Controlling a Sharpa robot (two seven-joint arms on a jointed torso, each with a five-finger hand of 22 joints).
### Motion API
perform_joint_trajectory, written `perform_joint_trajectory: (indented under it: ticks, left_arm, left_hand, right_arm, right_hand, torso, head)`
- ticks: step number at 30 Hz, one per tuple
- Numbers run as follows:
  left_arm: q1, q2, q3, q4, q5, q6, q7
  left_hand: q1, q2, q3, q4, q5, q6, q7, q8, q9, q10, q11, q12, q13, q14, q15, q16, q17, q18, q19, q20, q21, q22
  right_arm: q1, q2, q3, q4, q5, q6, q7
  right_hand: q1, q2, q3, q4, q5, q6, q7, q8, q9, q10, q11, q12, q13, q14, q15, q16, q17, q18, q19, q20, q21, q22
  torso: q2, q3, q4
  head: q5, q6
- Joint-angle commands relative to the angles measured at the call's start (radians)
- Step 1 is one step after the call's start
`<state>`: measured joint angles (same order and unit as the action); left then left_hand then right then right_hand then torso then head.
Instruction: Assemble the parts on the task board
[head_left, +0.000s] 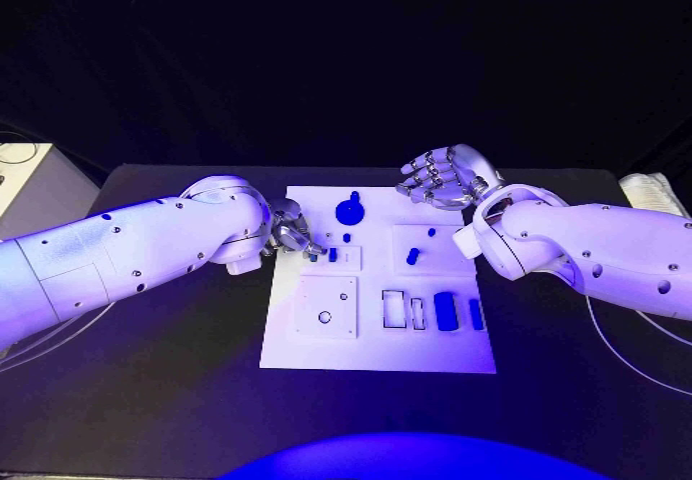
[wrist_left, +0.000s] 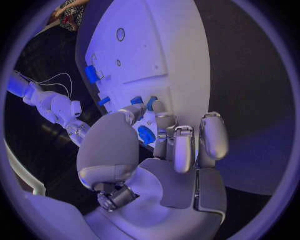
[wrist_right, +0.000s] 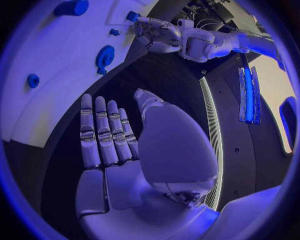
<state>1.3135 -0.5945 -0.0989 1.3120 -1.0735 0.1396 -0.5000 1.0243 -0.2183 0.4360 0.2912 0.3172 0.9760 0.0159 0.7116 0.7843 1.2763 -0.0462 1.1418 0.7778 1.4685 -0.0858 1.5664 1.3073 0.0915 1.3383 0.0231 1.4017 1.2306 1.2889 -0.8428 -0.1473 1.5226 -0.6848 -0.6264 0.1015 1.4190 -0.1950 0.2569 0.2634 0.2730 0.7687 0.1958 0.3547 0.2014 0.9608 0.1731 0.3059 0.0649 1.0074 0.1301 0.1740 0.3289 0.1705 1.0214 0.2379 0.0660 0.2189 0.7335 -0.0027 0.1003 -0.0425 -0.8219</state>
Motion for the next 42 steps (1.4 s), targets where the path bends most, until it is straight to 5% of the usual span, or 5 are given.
perform_joint_trajectory:
  ticks: [1, 18, 23, 26, 42]
  left_arm:
    - [-0.005, -0.01, 0.005, 0.009, 0.069, -0.059, 0.017]
    - [-0.005, -0.066, 0.051, 0.05, 0.165, -0.266, 0.166]
    - [-0.011, -0.062, 0.048, 0.062, 0.143, -0.328, 0.323]
    - [-0.025, -0.056, 0.044, 0.067, 0.074, -0.379, 0.414]
    - [-0.062, 0.013, 0.021, 0.019, -0.26, -0.424, 0.459]
  left_hand:
    - [0.006, 0.005, -0.01, 0.001, -0.005, -0.006, 0.007, -0.006, -0.002, -0.009, 0.005, -0.01, -0.017, 0.101, -0.004, 0.002, 0.259, -0.012, -0.007, 0.001, -0.009, -0.012]
    - [0.008, 0.023, -0.091, 0.002, -0.001, -0.163, 0.085, -0.089, -0.04, -0.227, 0.075, -0.143, -0.227, 0.028, 0.055, -0.085, 0.088, 0.029, -0.158, 0.049, -0.132, -0.203]
    - [0.171, 0.015, -0.073, -0.007, 0.009, -0.271, 0.144, -0.138, -0.094, -0.419, 0.136, -0.22, -0.279, -0.232, 0.112, -0.302, -0.264, 0.087, -0.439, 0.102, -0.383, -0.519]
    - [0.332, -0.001, -0.017, -0.034, 0.005, -0.305, 0.153, -0.182, -0.155, -0.485, 0.149, -0.281, -0.331, -0.423, 0.127, -0.446, -0.47, 0.089, -0.479, 0.121, -0.454, -0.557]
    - [0.427, -0.065, -0.031, -0.048, -0.004, -0.281, 0.144, -0.253, -0.313, -0.546, 0.184, -0.456, -0.508, -0.513, 0.16, -0.442, -0.578, 0.09, -0.506, 0.152, -0.509, -0.578]
  right_arm:
    - [-0.001, 0.0, 0.0, 0.001, -0.003, 0.012, 0.009]
    - [-0.003, -0.003, 0.0, 0.001, -0.003, 0.011, 0.01]
    - [-0.003, -0.004, 0.0, 0.001, -0.003, 0.011, 0.01]
    - [-0.003, -0.005, 0.0, 0.0, -0.003, 0.012, 0.009]
    - [-0.006, -0.003, 0.0, -0.003, -0.003, 0.014, 0.01]
  right_hand:
    - [0.005, -0.004, 0.008, 0.001, 0.005, -0.001, 0.042, -0.006, -0.001, 0.007, 0.003, -0.003, -0.001, 0.008, 0.002, -0.003, -0.002, 0.013, 0.005, 0.0, 0.001, -0.001]
    - [0.003, -0.005, 0.007, 0.001, 0.006, -0.001, 0.043, -0.006, -0.002, 0.007, 0.004, -0.005, -0.001, 0.008, 0.002, -0.005, -0.003, 0.013, 0.005, 0.0, 0.0, -0.004]
    - [0.003, -0.005, 0.008, 0.001, 0.007, -0.001, 0.043, -0.007, -0.002, 0.007, 0.004, -0.005, -0.001, 0.008, 0.002, -0.005, -0.004, 0.013, 0.005, 0.0, 0.0, -0.005]
    - [0.003, -0.005, 0.008, 0.001, 0.007, -0.001, 0.043, -0.007, -0.002, 0.007, 0.004, -0.005, -0.001, 0.008, 0.002, -0.005, -0.004, 0.013, 0.005, 0.0, 0.0, -0.005]
    - [0.003, -0.005, 0.008, 0.001, 0.007, -0.001, 0.043, -0.007, -0.002, 0.007, 0.004, -0.005, -0.001, 0.008, 0.003, -0.006, -0.005, 0.013, 0.005, 0.0, 0.001, -0.006]
  torso:
    - [0.0, -0.0005, 0.0006]
    - [-0.001, -0.0008, 0.0024]
    - [-0.001, -0.0016, 0.0026]
    - [-0.001, -0.0024, 0.003]
    - [0.001, -0.0008, 0.0009]
  head:
    - [-0.003, 0.002]
    - [-0.011, 0.01]
    - [-0.016, 0.018]
    - [-0.019, 0.021]
    - [-0.024, 0.035]
